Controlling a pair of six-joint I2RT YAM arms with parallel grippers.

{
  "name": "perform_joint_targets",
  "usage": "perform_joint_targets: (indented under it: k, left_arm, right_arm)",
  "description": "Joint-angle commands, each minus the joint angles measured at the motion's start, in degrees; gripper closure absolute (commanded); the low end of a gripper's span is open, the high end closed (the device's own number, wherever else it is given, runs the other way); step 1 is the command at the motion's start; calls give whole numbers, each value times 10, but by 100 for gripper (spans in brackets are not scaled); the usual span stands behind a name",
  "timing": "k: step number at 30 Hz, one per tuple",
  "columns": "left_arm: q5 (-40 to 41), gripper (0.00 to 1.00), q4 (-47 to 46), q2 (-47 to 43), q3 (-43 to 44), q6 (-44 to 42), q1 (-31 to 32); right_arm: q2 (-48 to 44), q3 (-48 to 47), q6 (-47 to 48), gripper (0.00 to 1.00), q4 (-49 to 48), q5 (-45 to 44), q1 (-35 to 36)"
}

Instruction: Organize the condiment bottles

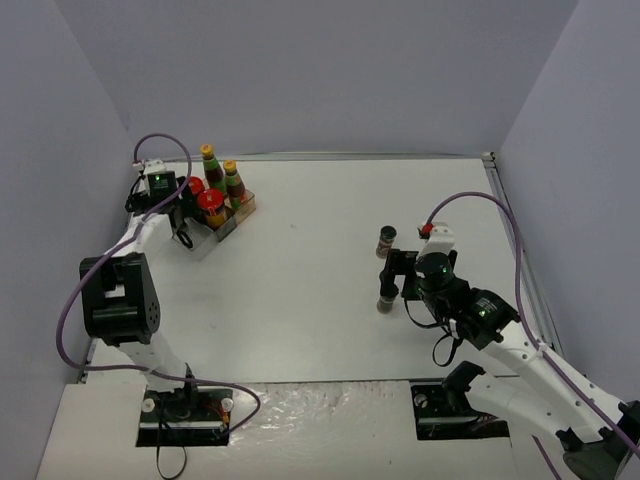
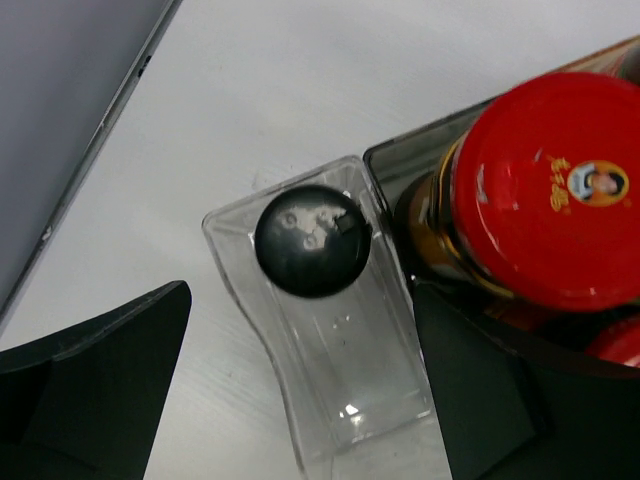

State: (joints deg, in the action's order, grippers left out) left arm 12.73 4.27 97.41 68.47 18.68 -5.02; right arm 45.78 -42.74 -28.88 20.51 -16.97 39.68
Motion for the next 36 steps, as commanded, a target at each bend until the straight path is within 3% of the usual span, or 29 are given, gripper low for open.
perform_joint_targets:
  k: [1,5,9,16,18,21,22,23,28,36]
  left_arm:
    - [-35,5,53,-133,0,9,1]
    - [-74,3,112,-222,-28,0,20]
    - [-122,3,182,-333,-91,-26,80]
    - [-189,3,180,-520,-217,-23,115]
    - [-191,3,177,-563,-262,-15,120]
    - [-188,3,178,-612,-290,-12,121]
    - [-185,3,181,-620,-291,-15,121]
    - [-184,3,181,-625,-291,-16,122]
    - [-137,3,195,-626,-287,-25,122]
    - [-133,3,199,-630,-287,-33,122]
  right_arm:
    - [30,8,-49,2,-1,-29,-4]
    - [60,20,-62,6,-8,-19,-5]
    - [100,36,-64,11,-43,4,-4]
    - [153,54,-61,28,-97,5,-5]
    - [165,53,-62,37,-104,0,-5]
    - [181,53,-61,56,-118,-6,-3]
    - [187,51,-58,66,-122,-7,-2]
    - [188,50,-56,68,-125,-8,-2]
    - [233,-5,-33,100,-145,-25,35]
    - [385,-139,76,100,-224,60,78]
